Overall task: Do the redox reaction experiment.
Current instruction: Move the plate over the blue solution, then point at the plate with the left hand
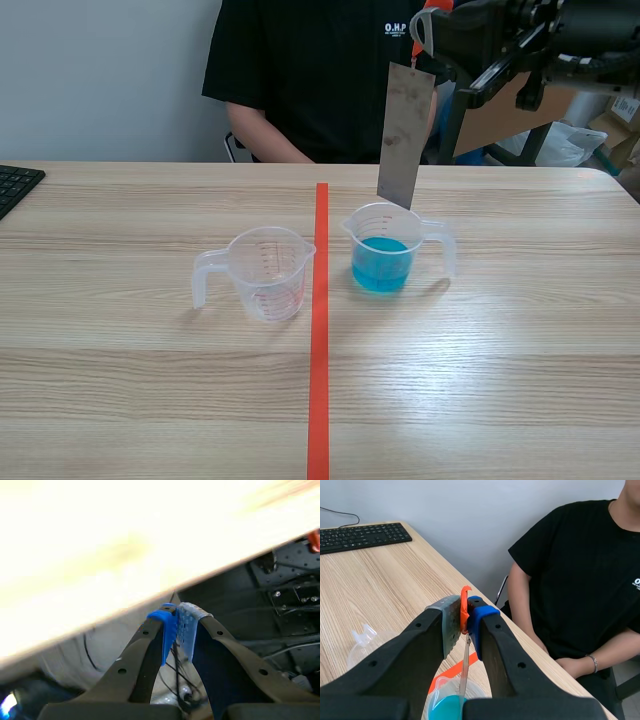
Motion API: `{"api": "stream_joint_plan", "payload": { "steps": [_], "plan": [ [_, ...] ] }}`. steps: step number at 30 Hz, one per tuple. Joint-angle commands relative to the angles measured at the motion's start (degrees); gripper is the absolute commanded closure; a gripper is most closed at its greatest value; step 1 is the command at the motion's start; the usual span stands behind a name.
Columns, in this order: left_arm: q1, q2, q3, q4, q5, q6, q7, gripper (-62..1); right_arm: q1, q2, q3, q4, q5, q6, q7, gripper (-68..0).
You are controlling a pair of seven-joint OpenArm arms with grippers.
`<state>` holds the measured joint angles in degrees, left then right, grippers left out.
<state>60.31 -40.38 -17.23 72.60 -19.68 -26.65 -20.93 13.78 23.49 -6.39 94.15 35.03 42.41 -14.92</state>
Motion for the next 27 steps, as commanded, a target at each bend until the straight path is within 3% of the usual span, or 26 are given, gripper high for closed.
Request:
{"api": "stream_joint_plan", "payload": {
  "steps": [1,8,14,20,27],
  "plan": [
    [-0.5,-1.6,-0.2,2.0,-0.7,-0.2,-1.4,-3.4,1.6,0.3,0.3,1.2,0.8,0.3,0.9,-1.5],
    [-6.6,-9.6,0.2,8.6,-0.7,-2.4,-2.8,-3.4,1.6,0.3,0.3,1.2,0.7,0.3,0.9,-1.5],
    [-20.8,-13.3,9.5,10.7,-0.6,-2.5,1.9,-3.4,1.6,0.3,0.3,1.2,0.3,0.3,0.9,-1.5],
    [-36.5,-12.9,21.7,10.7,-0.6,-2.5,5.4,-3.4,1.6,0.3,0.3,1.2,0.1,0.3,0.9,-1.5],
    [-53.5,-7.7,34.3,10.7,-0.2,-0.9,13.4,-3.4,1.6,0.3,0.3,1.2,0.1,0.3,0.9,-1.5]
  ]
}}
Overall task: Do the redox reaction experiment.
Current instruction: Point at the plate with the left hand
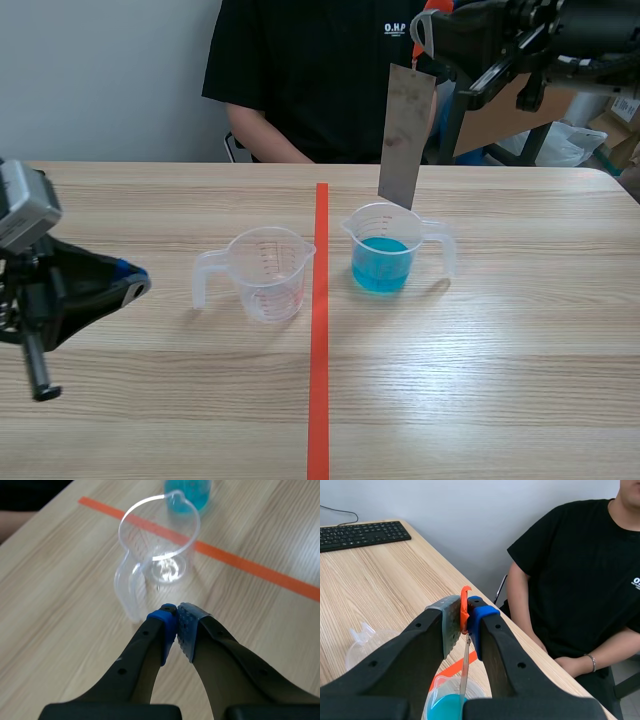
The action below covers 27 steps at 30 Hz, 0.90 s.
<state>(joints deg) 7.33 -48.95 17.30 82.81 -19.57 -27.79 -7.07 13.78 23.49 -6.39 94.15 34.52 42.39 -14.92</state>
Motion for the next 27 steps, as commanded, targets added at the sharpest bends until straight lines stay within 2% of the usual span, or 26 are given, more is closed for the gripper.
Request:
{"api": "stream_joint_plan", "payload": {
  "steps": [1,4,11,27],
  "plan": [
    [-2.7,1.8,1.4,0.5,-0.1,0.5,0.5,-3.4,1.6,0.3,0.3,1.2,0.6,0.3,0.9,-1.5],
    [-8.6,4.9,6.2,0.5,0.8,2.3,3.2,-3.4,1.6,0.3,0.3,1.2,0.6,0.3,0.9,-1.5],
    [-20.8,13.4,15.8,-2.6,3.6,9.1,8.4,-3.4,1.6,0.3,0.3,1.2,0.6,0.3,0.9,-1.5],
    [-38.2,27.6,28.7,-24.2,4.4,10.4,7.1,-3.4,1.4,-0.2,0.3,1.2,0.5,0.3,0.8,-1.5]
  ]
}}
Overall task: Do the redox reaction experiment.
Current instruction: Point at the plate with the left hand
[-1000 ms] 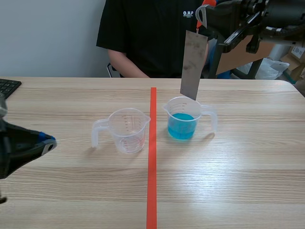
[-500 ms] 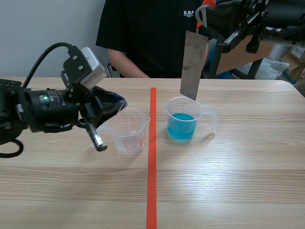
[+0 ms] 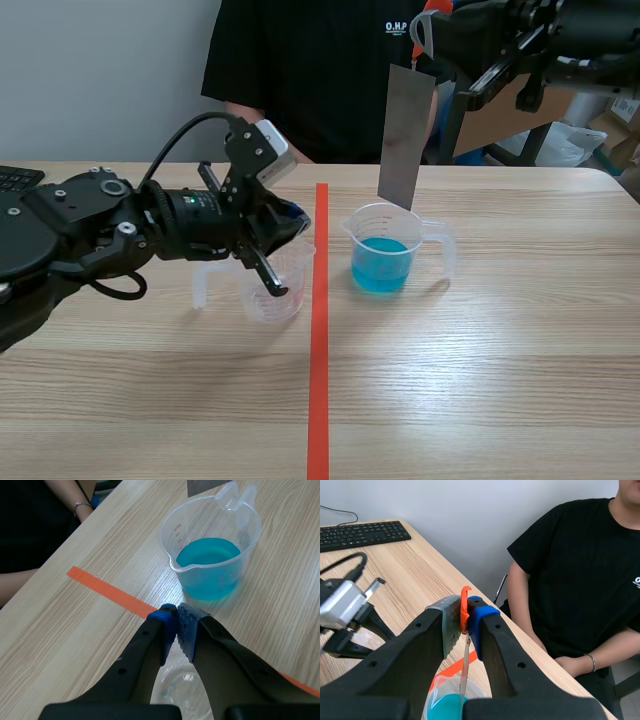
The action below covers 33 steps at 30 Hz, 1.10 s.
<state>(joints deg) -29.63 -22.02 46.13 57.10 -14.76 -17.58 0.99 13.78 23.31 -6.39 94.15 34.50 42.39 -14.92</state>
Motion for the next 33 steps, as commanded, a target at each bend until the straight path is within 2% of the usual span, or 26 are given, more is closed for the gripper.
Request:
{"api": "stream_joint_plan", "payload": {
  "steps": [1,6,11,16,21,24,33],
  "plan": [
    [-2.1,1.5,0.4,0.7,-0.4,0.2,-1.0,-3.4,1.4,0.0,0.3,1.2,0.4,0.3,0.8,-1.5],
    [-4.7,5.4,1.6,-2.6,-0.4,0.5,-1.1,-3.4,1.4,0.0,0.3,1.2,0.4,0.3,0.9,-1.5],
    [-6.6,9.2,1.6,-5.9,-0.4,3.3,-1.2,-3.4,1.4,0.0,0.3,1.2,0.4,0.3,0.9,-1.5],
    [-7.4,11.6,1.6,-7.9,-0.4,3.3,-1.4,-3.4,1.4,0.0,0.3,1.2,0.4,0.3,0.8,-1.5],
    [-7.4,12.8,1.6,-8.0,-0.4,3.6,-1.6,-3.4,1.4,0.0,0.3,1.2,0.4,0.3,0.8,-1.5],
    [-7.4,13.3,1.6,-8.0,-0.3,4.8,-1.5,-3.4,1.4,0.0,0.3,1.2,0.4,0.3,0.8,-1.5],
    [-7.4,13.3,1.6,-8.1,-0.3,5.4,-1.4,-3.4,1.4,0.0,0.3,1.2,0.4,0.3,0.8,-1.5]
  ]
}}
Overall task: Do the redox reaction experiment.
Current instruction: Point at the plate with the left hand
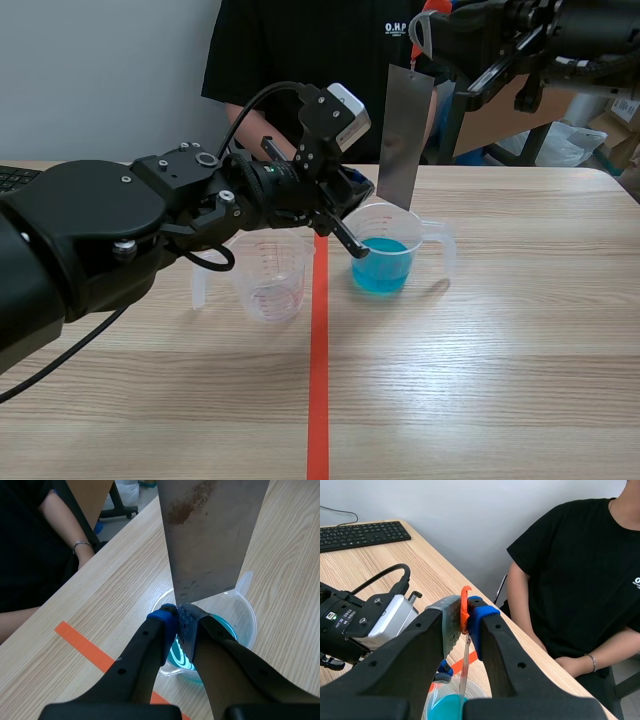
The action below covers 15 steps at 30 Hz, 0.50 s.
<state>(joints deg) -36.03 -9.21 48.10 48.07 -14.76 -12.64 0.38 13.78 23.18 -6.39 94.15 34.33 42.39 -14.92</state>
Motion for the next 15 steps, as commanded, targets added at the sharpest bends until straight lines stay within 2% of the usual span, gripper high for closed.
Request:
{"api": "stream_joint_plan", "payload": {
  "steps": [1,15],
  "plan": [
    [-1.0,0.5,-0.4,0.9,-0.3,0.6,-0.8,-3.4,1.4,0.1,0.3,1.2,0.6,0.3,0.8,-1.5],
    [-0.8,0.1,-0.4,0.9,-0.4,0.5,-1.0,-3.4,1.4,0.2,0.3,1.2,0.6,0.3,0.8,-1.5]
  ]
}}
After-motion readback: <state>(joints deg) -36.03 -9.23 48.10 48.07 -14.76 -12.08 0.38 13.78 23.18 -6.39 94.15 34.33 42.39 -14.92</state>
